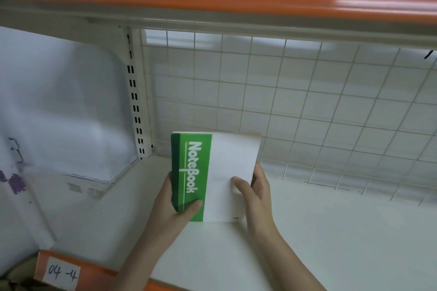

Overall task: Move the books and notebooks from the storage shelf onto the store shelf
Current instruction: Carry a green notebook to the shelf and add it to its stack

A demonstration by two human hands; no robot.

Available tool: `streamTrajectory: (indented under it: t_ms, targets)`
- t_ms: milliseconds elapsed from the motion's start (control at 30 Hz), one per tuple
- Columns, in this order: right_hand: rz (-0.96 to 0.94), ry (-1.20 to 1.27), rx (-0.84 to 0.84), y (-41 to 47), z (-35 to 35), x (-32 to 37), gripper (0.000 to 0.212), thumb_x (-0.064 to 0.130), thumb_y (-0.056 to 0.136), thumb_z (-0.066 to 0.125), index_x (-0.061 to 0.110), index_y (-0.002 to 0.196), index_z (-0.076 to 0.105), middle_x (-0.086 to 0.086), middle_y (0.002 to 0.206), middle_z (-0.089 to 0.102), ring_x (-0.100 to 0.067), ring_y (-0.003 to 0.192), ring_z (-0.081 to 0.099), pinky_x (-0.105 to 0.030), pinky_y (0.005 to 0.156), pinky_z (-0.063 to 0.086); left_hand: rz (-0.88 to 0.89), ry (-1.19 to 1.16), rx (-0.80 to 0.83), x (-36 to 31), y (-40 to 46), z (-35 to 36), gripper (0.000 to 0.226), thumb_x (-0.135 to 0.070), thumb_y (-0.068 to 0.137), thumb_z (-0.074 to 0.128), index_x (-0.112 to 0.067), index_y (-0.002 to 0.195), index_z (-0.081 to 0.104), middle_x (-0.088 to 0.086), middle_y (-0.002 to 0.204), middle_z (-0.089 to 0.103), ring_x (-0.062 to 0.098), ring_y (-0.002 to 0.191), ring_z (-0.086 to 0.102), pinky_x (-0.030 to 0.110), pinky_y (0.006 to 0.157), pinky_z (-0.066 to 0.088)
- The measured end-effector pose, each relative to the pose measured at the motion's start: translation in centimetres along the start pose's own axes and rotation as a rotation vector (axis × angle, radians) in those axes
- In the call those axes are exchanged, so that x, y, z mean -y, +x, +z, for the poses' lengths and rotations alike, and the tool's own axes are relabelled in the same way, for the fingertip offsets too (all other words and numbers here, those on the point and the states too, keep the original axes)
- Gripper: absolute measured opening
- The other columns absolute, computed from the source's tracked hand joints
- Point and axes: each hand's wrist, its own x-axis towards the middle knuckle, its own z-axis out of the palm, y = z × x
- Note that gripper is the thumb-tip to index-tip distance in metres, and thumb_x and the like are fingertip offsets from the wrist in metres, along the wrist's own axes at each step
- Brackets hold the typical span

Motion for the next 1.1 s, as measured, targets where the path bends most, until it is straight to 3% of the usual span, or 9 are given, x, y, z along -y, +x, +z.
streamTrajectory:
  t_ms: [167, 233, 333, 533, 633, 733, 867, 1000, 1100]
  targets:
    - [-0.007, -0.058, -0.01, -0.3, 0.6, -0.9, 0.046, 0.012, 0.074, 0.053, 0.011, 0.12, 0.054, 0.003, 0.112, 0.068, -0.012, 0.106, 0.062, -0.023, 0.084, 0.05, -0.022, -0.141, 0.011, -0.3, -0.1, 0.4, 0.063, -0.032, 0.068, 0.074, -0.025, 0.125, 0.05, -0.005, 0.116, 0.066, 0.012, 0.108, 0.063, 0.027, 0.088, 0.05]
    - [0.003, -0.087, -0.018, -0.5, 0.6, -1.4, 0.047, 0.011, 0.072, 0.052, 0.012, 0.119, 0.055, 0.002, 0.112, 0.068, -0.015, 0.108, 0.062, -0.029, 0.087, 0.051, -0.042, -0.152, 0.024, -0.3, 0.0, 0.4, 0.061, -0.03, 0.069, 0.074, -0.026, 0.125, 0.051, -0.006, 0.116, 0.066, 0.011, 0.107, 0.063, 0.025, 0.087, 0.051]
    - [0.04, -0.101, -0.03, -0.6, 0.5, -1.9, 0.043, 0.009, 0.07, 0.048, 0.013, 0.112, 0.059, 0.004, 0.106, 0.069, -0.011, 0.101, 0.063, -0.024, 0.081, 0.05, -0.089, -0.154, 0.033, 0.1, 0.1, 0.4, 0.051, -0.022, 0.074, 0.067, -0.027, 0.122, 0.052, -0.009, 0.114, 0.067, 0.009, 0.107, 0.063, 0.024, 0.087, 0.051]
    - [0.095, -0.121, -0.031, -1.0, 0.6, -2.3, 0.045, 0.01, 0.072, 0.044, 0.011, 0.114, 0.059, 0.002, 0.108, 0.068, -0.008, 0.099, 0.062, -0.018, 0.077, 0.047, -0.111, 0.003, -0.002, 0.9, 0.5, 0.2, 0.05, 0.004, 0.087, 0.06, -0.031, 0.12, 0.047, -0.018, 0.112, 0.062, -0.011, 0.1, 0.058, 0.004, 0.079, 0.043]
    - [0.164, -0.155, -0.02, -1.4, 0.4, -2.7, 0.047, 0.014, 0.072, 0.042, 0.012, 0.115, 0.06, 0.004, 0.108, 0.068, -0.006, 0.099, 0.061, -0.015, 0.077, 0.046, -0.135, 0.077, -0.008, 0.7, 0.4, 0.4, 0.054, 0.007, 0.087, 0.057, -0.03, 0.122, 0.041, -0.025, 0.11, 0.055, -0.022, 0.093, 0.053, -0.001, 0.074, 0.039]
    - [0.209, -0.191, 0.011, -1.2, 0.5, -2.1, 0.048, 0.014, 0.071, 0.042, 0.013, 0.115, 0.059, 0.005, 0.111, 0.067, -0.007, 0.102, 0.062, -0.017, 0.08, 0.047, -0.154, 0.12, -0.022, 0.5, 0.7, 0.2, 0.055, 0.005, 0.086, 0.059, -0.029, 0.125, 0.041, -0.025, 0.109, 0.055, -0.014, 0.097, 0.052, 0.011, 0.082, 0.041]
    - [0.224, -0.266, 0.116, -0.8, 0.1, 0.1, 0.042, 0.018, 0.073, 0.043, 0.026, 0.112, 0.055, 0.011, 0.114, 0.063, -0.004, 0.105, 0.059, -0.018, 0.086, 0.046, -0.172, 0.07, -0.026, -0.9, 0.8, 0.0, 0.053, 0.005, 0.087, 0.059, -0.028, 0.125, 0.043, -0.024, 0.108, 0.055, -0.011, 0.098, 0.052, 0.011, 0.078, 0.04]
    - [0.24, -0.311, 0.184, -1.8, -1.2, 3.5, 0.04, 0.025, 0.075, 0.04, 0.027, 0.114, 0.046, 0.012, 0.112, 0.055, -0.004, 0.101, 0.055, -0.024, 0.081, 0.047, -0.251, -0.125, -0.025, -3.2, -0.4, 0.4, 0.038, 0.005, 0.087, 0.059, -0.022, 0.113, 0.052, -0.004, 0.107, 0.067, 0.016, 0.1, 0.063, 0.031, 0.08, 0.049]
    - [0.315, -0.309, 0.18, -3.7, -3.5, 5.3, 0.049, 0.03, 0.075, 0.04, 0.027, 0.125, 0.04, 0.008, 0.123, 0.053, -0.009, 0.11, 0.055, -0.034, 0.088, 0.051, -0.309, -0.242, 0.035, -4.8, -2.2, 2.1, 0.042, 0.007, 0.087, 0.058, -0.019, 0.119, 0.052, 0.003, 0.109, 0.068, 0.02, 0.098, 0.066, 0.033, 0.075, 0.052]
